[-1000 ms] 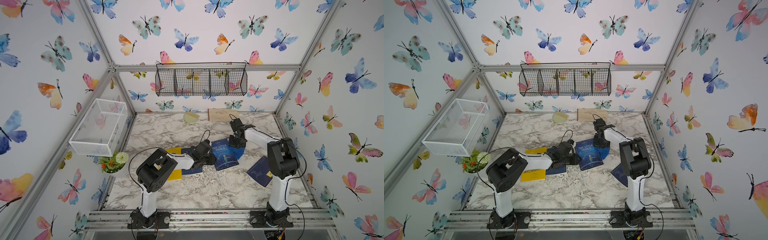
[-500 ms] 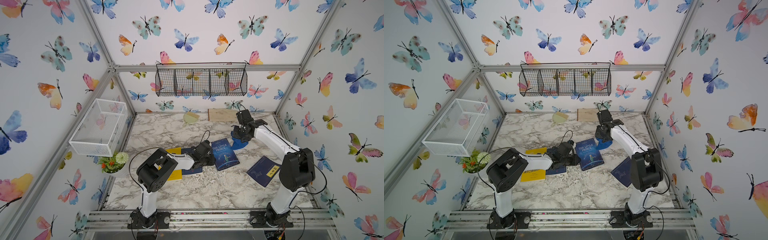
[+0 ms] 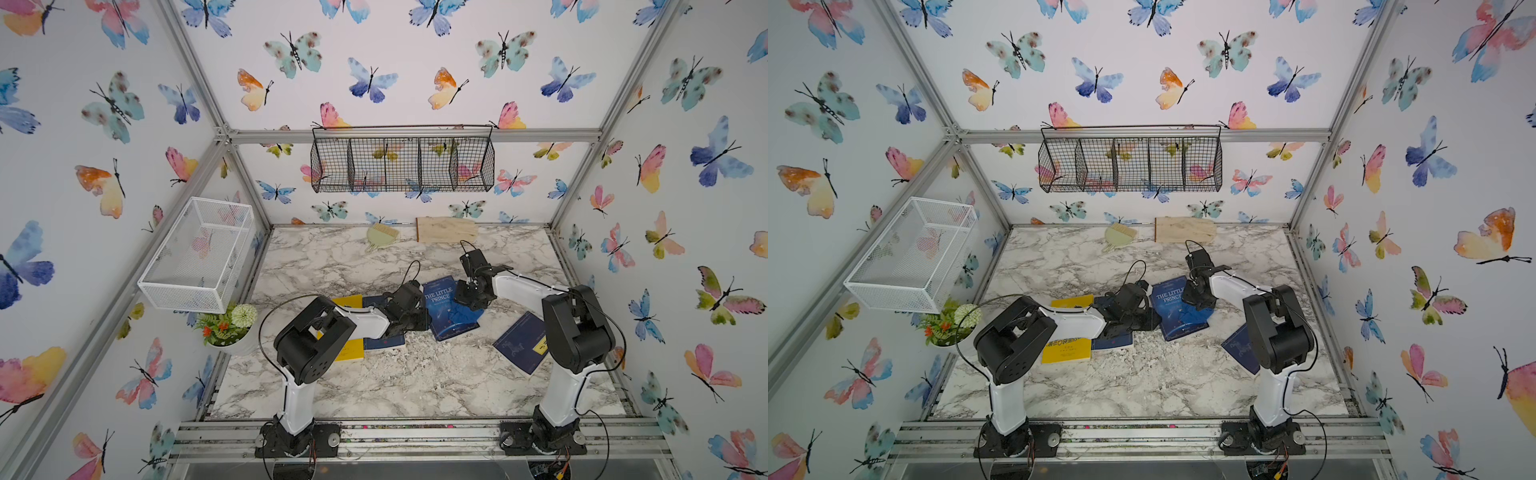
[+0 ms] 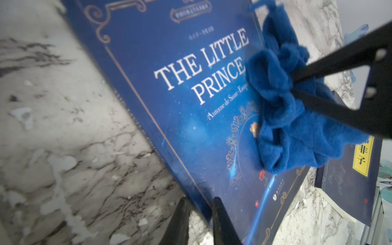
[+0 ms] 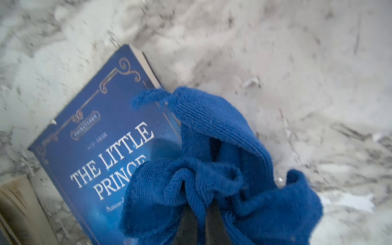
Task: Wipe the cover of the book
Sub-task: Wipe the dirt from the cover of the book.
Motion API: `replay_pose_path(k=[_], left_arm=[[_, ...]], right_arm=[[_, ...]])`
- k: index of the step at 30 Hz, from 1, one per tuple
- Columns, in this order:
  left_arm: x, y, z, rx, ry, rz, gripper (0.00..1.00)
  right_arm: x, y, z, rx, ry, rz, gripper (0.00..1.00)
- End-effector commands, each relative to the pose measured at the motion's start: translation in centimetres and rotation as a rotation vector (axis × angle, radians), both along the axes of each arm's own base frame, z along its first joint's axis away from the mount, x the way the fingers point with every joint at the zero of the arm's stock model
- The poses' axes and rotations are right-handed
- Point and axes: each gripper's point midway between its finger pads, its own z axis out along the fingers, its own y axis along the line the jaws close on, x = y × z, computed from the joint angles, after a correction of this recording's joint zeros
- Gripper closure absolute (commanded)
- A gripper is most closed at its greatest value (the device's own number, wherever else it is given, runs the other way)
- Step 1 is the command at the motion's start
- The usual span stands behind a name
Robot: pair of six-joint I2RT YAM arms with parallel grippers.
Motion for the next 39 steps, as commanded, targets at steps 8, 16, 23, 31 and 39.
replay_pose_path(k=[8, 16, 23, 31, 39], left_arm=[[-2.1, 1.6, -3.8, 0.103, 0.105, -0.012, 0.78], [-2.1, 1.4, -4.0, 0.099, 0.11, -0.015, 0.78], [-2.0, 1.2, -2.0, 0.052, 0.047, -0.032, 0.72], [1.4, 1.4, 5.5, -0.037, -0.129, 0.104, 0.53], [7.1, 1.4, 3.2, 0.151, -0.128, 0.184, 0.54]], right_arm=[[1.5, 0.8, -7.4, -0.099, 0.153, 0.019, 0.99], [-3.5, -1.7, -7.5, -0.127, 0.191, 0.002, 0.99], [-8.5, -4.1, -7.7, -0.136, 0.216, -0.021, 0.99], [-8.5, -3.4, -6.1, -0.073, 0.181, -0.023, 0.99], [-12.3, -1.9, -4.5, 0.042, 0.179, -0.037, 0.99]])
